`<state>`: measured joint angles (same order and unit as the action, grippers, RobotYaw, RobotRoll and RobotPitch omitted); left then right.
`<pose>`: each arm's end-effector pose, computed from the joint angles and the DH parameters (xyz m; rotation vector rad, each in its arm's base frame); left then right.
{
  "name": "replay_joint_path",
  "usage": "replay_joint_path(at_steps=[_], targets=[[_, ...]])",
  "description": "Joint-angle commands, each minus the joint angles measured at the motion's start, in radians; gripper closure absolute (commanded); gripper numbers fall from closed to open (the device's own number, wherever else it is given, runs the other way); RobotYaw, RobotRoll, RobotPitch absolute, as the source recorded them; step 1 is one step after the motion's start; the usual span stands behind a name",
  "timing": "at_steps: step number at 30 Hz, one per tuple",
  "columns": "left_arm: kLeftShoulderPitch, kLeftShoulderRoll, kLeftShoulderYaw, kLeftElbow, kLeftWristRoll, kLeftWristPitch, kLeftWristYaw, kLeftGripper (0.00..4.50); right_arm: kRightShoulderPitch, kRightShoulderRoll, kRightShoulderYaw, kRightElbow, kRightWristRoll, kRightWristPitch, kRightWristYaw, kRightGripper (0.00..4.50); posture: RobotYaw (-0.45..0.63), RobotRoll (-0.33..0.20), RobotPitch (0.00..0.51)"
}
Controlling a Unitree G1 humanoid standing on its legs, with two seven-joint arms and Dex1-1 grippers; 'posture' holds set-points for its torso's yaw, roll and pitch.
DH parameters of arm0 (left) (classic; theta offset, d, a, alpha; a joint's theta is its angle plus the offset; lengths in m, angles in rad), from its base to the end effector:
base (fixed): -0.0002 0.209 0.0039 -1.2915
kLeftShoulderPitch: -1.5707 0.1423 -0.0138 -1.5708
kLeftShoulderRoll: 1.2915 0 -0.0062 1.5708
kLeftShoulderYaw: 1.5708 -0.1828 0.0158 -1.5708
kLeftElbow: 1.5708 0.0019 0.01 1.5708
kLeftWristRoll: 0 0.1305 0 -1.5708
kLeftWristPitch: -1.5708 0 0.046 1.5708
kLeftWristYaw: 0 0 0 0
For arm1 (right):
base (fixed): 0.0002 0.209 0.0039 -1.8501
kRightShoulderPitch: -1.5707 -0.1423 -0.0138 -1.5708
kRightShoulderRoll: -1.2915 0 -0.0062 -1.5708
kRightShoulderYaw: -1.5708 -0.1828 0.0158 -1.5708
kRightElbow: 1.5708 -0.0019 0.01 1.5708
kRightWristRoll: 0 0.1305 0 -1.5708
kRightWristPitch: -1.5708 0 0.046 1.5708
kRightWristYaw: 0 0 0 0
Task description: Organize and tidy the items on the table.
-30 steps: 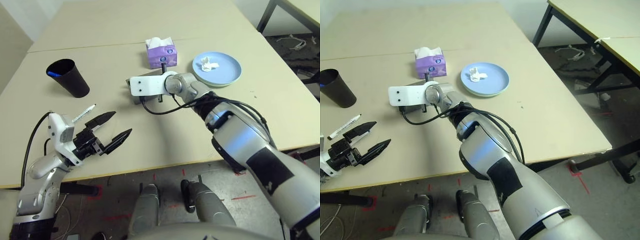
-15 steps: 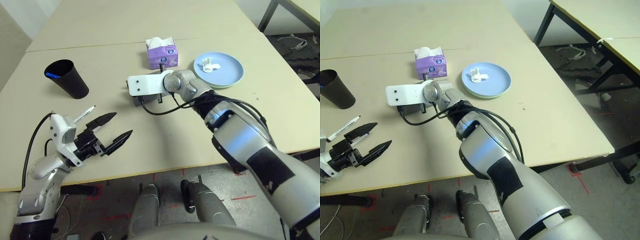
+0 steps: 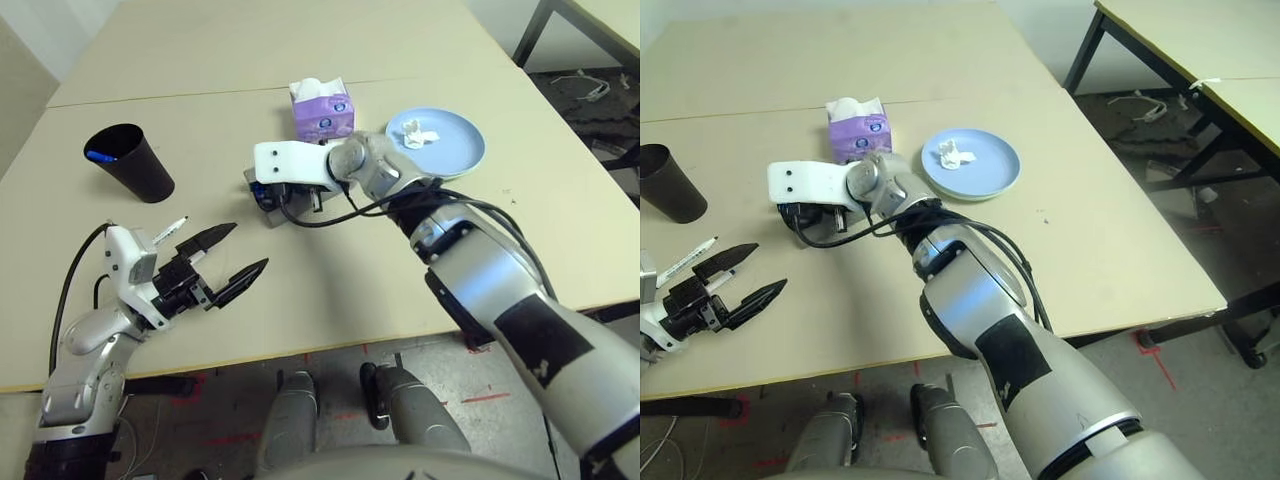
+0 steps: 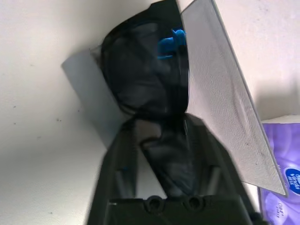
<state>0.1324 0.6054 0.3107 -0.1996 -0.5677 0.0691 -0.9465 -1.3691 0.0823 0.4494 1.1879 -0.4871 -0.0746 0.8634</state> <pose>0.1652 0.2913 0.1182 0.1352 -0.0908 -0.7628 0.3418 0.0056 0.2076 -1.1964 0.0984 1.2653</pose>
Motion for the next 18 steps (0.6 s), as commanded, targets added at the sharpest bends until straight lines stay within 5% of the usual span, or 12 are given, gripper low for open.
replay_joint_path(at_steps=[1, 6, 18], targets=[[0.005, -0.001, -0.009, 0.012, 0.012, -0.006, -0.007, 0.00, 0.061, 0.017, 0.032, 0.071, -0.014, 0.017, 0.040, 1.53, 0.01, 0.000, 0.202], [0.000, -0.007, -0.014, 0.018, 0.018, -0.008, -0.008, 0.00, 0.054, 0.012, 0.026, 0.072, -0.008, 0.012, 0.028, 0.04, 0.01, 0.000, 0.202], [-0.026, -0.014, -0.032, 0.046, 0.026, -0.013, -0.013, 0.00, -0.053, 0.004, -0.126, 0.068, 0.140, 0.105, 0.083, 0.01, -0.02, 0.000, 0.201]])
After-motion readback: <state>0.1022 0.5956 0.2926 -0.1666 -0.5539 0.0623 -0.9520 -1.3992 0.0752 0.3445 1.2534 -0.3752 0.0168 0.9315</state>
